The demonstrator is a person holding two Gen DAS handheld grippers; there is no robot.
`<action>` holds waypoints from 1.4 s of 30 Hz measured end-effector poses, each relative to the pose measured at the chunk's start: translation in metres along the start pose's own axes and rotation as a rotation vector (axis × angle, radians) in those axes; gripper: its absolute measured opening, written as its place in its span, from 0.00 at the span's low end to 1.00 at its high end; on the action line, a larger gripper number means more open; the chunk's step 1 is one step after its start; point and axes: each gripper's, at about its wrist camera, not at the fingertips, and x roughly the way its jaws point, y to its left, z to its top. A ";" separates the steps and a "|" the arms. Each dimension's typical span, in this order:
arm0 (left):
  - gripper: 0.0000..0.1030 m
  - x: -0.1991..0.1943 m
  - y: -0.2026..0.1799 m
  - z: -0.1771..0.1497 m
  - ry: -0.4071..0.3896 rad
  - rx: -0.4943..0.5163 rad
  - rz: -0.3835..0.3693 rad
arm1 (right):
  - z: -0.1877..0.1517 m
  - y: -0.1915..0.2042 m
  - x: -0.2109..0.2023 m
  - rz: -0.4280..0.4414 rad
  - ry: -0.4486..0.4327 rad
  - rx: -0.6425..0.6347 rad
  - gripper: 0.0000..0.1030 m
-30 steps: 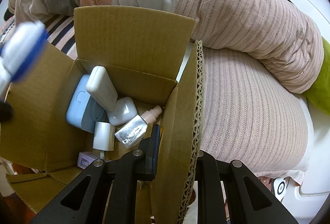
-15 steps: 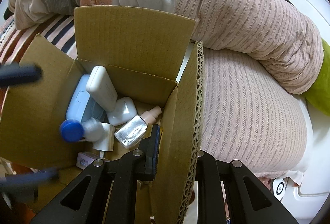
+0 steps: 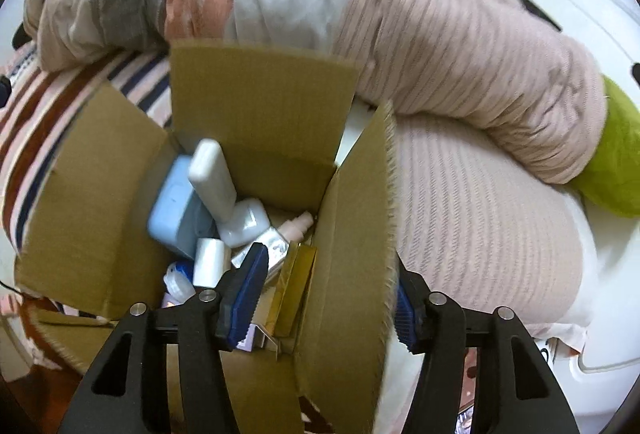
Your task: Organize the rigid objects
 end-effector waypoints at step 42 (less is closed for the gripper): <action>0.99 -0.098 0.068 -0.095 -0.083 -0.341 0.358 | -0.080 0.083 -0.097 0.205 -0.500 0.113 1.00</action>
